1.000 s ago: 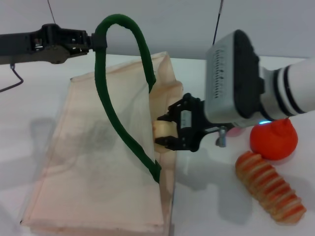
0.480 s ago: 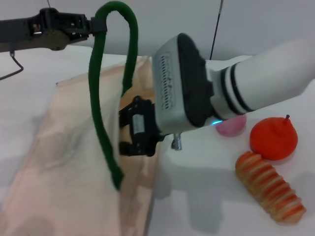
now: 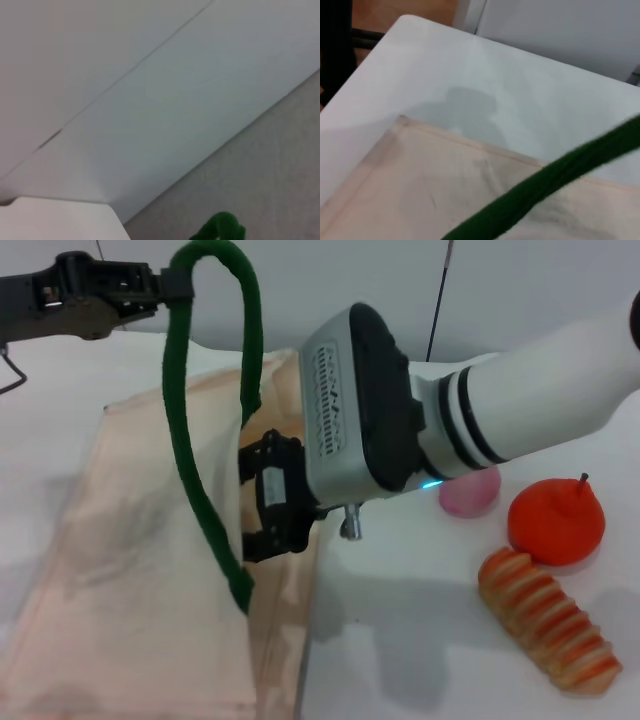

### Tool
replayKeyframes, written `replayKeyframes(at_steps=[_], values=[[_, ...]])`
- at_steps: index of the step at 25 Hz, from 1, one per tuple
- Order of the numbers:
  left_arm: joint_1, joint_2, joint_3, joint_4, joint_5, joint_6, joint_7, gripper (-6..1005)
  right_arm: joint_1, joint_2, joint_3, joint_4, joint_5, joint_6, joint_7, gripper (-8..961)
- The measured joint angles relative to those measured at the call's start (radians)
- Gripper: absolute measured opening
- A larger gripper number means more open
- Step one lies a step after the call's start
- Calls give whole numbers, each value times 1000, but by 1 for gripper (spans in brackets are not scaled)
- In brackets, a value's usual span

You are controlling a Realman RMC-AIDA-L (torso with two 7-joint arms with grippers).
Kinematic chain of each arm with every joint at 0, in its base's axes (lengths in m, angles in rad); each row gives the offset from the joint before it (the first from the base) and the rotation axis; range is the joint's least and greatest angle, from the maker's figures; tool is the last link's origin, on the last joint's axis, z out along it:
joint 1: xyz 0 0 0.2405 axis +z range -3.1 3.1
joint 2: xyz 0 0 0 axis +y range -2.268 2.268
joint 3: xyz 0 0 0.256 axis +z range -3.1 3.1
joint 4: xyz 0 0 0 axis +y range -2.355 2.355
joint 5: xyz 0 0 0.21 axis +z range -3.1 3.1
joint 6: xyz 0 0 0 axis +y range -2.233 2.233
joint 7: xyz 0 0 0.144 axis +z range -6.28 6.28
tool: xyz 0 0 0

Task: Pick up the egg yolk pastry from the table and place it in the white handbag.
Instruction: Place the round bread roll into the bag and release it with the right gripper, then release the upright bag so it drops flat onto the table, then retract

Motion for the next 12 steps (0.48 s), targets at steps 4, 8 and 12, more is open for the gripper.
replayKeyframes(at_steps=[4, 8, 12], values=[[11, 1, 1, -7, -17, -1, -1, 272, -28, -3, 77, -27, -66, 47, 47, 655], [13, 2, 2, -8, -19, -7, -2, 275, -131, -3, 245, -139, -220, 90, 123, 733], [21, 2, 1, -3, -20, -19, -2, 279, -244, 0, 391, -271, -332, 72, 174, 812]])
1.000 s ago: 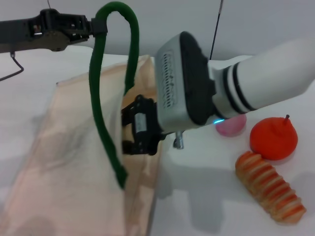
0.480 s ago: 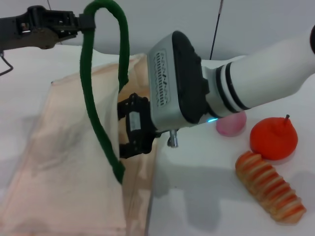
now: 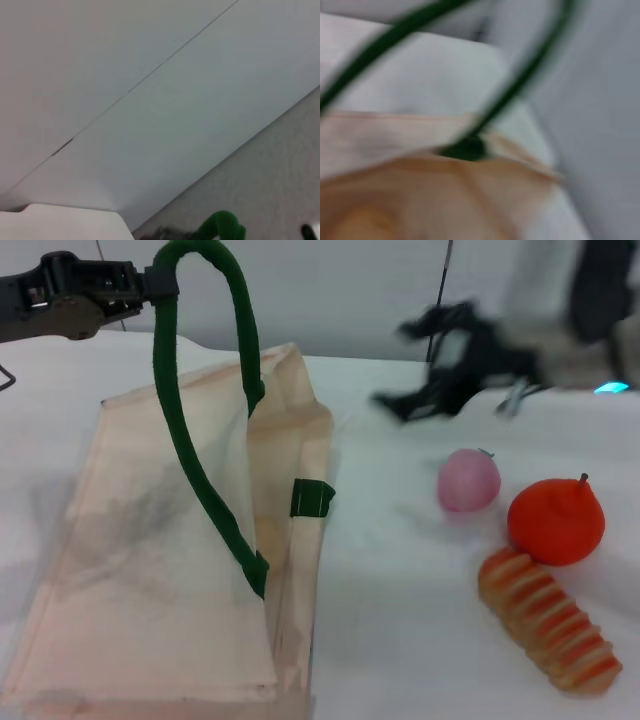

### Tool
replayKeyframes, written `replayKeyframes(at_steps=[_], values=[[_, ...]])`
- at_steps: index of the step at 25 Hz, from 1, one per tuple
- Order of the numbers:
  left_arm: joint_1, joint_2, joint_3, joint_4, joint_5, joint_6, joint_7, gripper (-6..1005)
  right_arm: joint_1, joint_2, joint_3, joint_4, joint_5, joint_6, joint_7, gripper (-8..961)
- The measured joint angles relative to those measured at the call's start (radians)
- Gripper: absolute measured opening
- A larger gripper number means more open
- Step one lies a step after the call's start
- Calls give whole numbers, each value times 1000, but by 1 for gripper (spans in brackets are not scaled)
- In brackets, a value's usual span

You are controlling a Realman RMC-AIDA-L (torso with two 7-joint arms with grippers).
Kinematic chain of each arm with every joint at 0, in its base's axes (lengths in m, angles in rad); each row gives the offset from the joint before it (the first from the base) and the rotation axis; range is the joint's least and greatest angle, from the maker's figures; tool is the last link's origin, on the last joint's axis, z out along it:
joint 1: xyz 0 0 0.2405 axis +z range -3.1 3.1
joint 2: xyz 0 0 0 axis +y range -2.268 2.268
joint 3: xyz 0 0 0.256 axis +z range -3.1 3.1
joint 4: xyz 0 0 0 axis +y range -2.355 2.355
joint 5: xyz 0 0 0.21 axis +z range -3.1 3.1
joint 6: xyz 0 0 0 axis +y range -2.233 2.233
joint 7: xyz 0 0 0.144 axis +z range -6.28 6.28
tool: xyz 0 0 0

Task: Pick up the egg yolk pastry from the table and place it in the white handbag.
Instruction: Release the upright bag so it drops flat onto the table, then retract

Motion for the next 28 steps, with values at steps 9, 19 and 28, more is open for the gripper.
replayKeyframes(at_steps=[9, 19, 28], values=[[32, -9, -1, 6, -2, -76, 8, 287, -156, 4, 117, -113, 53, -133, 4, 880], [89, -67, -2, 11, -177, -194, 212, 483, -267, 7, 82, -73, 332, -417, -142, 881], [183, -171, -36, 184, -536, -446, 820, 766, -301, 9, 8, 202, 1241, -607, -908, 879]])
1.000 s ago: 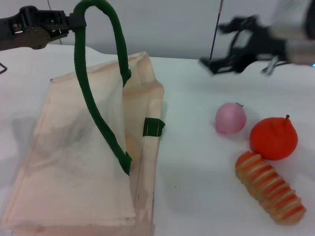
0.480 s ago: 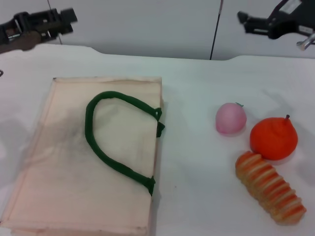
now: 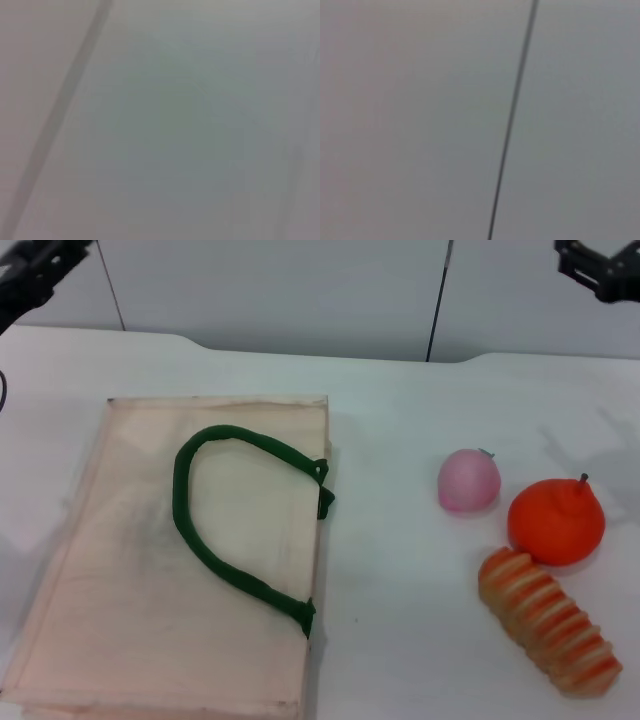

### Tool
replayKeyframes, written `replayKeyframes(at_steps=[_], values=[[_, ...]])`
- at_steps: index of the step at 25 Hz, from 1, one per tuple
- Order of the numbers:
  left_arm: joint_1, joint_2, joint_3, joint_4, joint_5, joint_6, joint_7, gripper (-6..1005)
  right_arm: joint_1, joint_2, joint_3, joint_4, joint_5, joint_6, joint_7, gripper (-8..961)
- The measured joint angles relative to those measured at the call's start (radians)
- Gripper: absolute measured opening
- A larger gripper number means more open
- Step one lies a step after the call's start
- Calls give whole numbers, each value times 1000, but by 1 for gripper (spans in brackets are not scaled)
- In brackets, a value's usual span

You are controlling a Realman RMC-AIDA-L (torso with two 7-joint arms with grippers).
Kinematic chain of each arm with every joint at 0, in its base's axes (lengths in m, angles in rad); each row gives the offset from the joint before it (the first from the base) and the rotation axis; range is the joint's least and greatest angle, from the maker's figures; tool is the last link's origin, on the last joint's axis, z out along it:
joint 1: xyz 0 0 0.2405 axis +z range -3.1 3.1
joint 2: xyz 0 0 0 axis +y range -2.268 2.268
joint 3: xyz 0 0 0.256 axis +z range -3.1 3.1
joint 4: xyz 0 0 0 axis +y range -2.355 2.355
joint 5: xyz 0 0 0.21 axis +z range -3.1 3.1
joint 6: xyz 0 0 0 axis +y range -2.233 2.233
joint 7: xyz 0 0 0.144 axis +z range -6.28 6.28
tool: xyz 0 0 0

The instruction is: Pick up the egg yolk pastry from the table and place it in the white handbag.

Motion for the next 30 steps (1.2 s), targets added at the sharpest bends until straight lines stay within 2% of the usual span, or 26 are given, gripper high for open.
replayKeyframes(at_steps=[3, 6, 9, 13, 16, 18, 30], values=[[32, 0, -17, 103, -90, -69, 198, 814, 17, 0, 5, 172, 407, 150, -323, 879], [64, -3, -41, 207, -175, -122, 449, 814, 61, 5, 56, 427, 699, 439, -546, 878], [90, -5, -101, 356, -241, -136, 745, 813, 140, 7, 189, 677, 796, 656, -610, 878], [129, -3, -176, 531, -295, -123, 1124, 813, 253, -1, 374, 964, 755, 777, -658, 876], [140, -4, -208, 604, -330, -122, 1263, 814, 265, 0, 466, 1027, 729, 806, -702, 875], [143, -5, -211, 620, -342, -125, 1283, 814, 262, 1, 499, 1046, 716, 810, -703, 874], [158, 0, -207, 625, -343, -116, 1226, 802, 258, 0, 541, 1088, 671, 816, -647, 863]])
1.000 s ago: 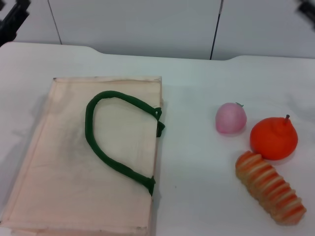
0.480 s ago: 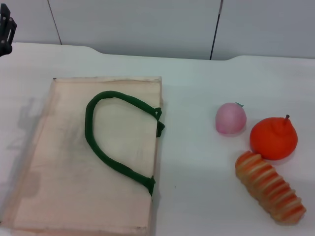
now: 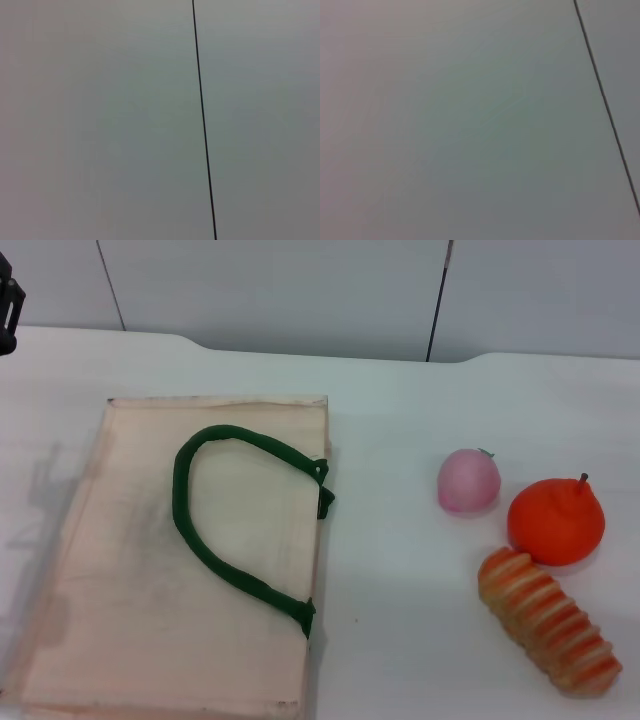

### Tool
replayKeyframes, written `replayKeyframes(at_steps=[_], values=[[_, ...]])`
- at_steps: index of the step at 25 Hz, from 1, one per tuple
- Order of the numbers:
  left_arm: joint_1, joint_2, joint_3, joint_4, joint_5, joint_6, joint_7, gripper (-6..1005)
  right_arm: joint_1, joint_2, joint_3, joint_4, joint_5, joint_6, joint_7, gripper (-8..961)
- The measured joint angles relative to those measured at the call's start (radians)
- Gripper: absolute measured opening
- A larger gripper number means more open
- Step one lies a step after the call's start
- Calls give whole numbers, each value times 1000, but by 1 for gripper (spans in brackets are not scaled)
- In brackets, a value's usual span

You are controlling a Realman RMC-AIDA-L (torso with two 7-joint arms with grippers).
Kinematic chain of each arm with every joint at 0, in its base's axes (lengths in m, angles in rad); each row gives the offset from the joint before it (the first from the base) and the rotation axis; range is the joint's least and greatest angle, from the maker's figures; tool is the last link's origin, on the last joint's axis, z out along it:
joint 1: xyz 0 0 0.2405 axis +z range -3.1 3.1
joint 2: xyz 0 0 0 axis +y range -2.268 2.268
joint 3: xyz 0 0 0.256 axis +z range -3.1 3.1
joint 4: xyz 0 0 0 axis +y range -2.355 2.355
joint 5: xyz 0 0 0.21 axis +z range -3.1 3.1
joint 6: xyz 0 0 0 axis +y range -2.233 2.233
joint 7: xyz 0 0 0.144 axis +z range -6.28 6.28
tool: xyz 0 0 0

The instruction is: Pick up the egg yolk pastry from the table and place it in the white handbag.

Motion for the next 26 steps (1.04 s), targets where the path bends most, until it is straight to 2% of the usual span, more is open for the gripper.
replayKeyframes(at_steps=[26], values=[[1, 0, 5, -1, 4, 24, 1, 802, -10, -1, 23, 4, -17, -9, 33, 861]])
